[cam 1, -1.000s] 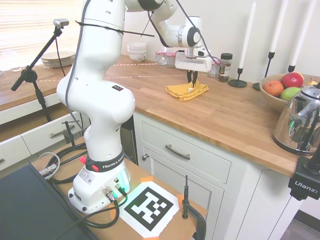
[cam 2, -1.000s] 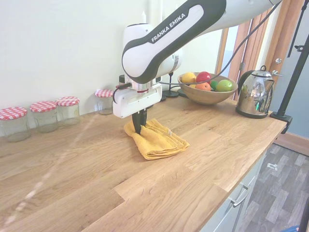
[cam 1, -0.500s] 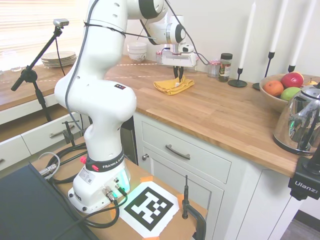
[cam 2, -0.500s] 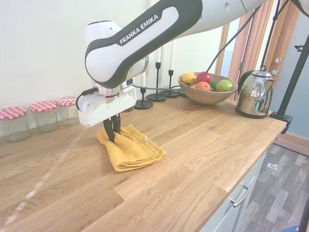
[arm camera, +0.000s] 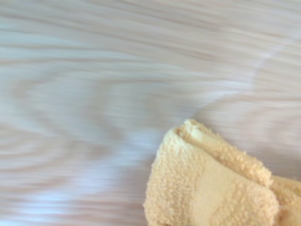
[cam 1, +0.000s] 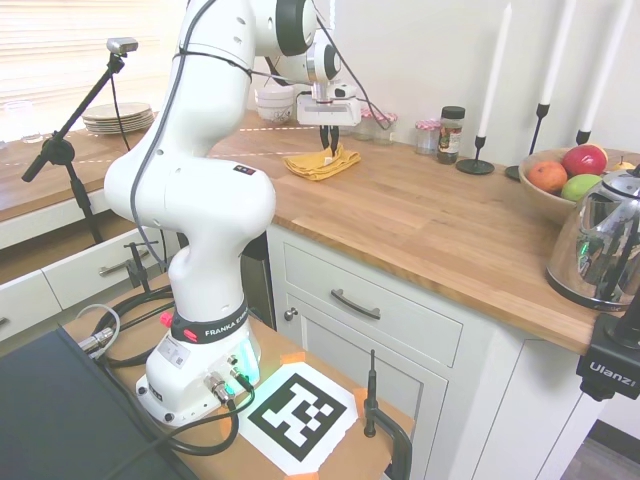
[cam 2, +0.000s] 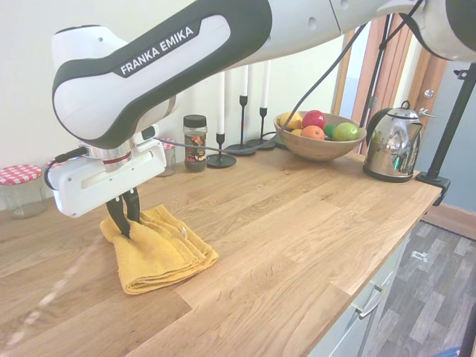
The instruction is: Wipe the counter
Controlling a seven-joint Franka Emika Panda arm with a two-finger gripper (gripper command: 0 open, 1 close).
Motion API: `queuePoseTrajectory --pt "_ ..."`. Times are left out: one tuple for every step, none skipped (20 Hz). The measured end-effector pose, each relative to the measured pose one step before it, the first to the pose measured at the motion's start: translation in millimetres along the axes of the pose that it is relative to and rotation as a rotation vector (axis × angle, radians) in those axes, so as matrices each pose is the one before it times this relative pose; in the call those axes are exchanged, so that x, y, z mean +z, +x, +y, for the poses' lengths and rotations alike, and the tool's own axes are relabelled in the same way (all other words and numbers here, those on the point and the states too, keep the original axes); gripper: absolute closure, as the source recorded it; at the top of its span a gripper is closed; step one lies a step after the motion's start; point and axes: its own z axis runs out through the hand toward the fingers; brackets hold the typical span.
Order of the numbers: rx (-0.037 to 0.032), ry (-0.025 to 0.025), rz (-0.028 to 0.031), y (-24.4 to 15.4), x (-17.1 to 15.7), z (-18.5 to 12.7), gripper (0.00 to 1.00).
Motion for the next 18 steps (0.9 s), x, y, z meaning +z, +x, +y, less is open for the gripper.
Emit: queuePoseTrajectory --pt "-0.00560 -0.00299 0.00153 -4.55 -1.13 -5.28 1.00" --pt "-0.00468 -0.00338 0.00197 -3.50 -1.21 -4.02 1.00" --pt "-0.00329 -0.00274 0.00285 -2.03 -0.81 -2.81 1.00" --pt "-0.00181 -0.00290 0.00185 -0.67 -0.21 -1.45 1.00" --pt "-0.00069 -0.00314 0.00037 0.09 -0.35 -0.34 1.00" --pt "0.00007 -0.00320 -0.00061 0.32 -1.06 -0.26 1.00" --pt "0.00037 -0.00357 -0.00147 0.18 -1.29 0.02 0.00" --pt "0.00003 -0.00440 -0.00204 -0.14 -1.52 0.05 0.00" --pt "-0.00069 -0.00240 -0.00139 -0.51 -1.53 -0.30 0.00" --pt "-0.00130 -0.00240 -0.00173 -0.87 -1.17 -0.43 0.00" --pt "-0.00131 -0.00235 -0.00142 -0.91 -0.49 -0.33 0.00" --pt "-0.00142 -0.00150 -0.00080 -0.92 -0.08 -0.52 0.00" --pt "-0.00111 -0.00132 -0.00095 -0.63 0.59 -0.60 0.00" --pt "-0.00081 -0.00103 -0.00084 -0.41 0.83 -0.55 0.00" --pt "-0.00066 -0.00092 -0.00079 -0.30 0.84 -0.49 0.00" --pt "-0.00057 -0.00088 -0.00080 -0.23 0.73 -0.47 0.00" --pt "-0.00054 -0.00089 -0.00068 -0.28 0.54 -0.34 0.00" --pt "-0.00060 -0.00079 -0.00050 -0.36 0.17 -0.25 0.00"
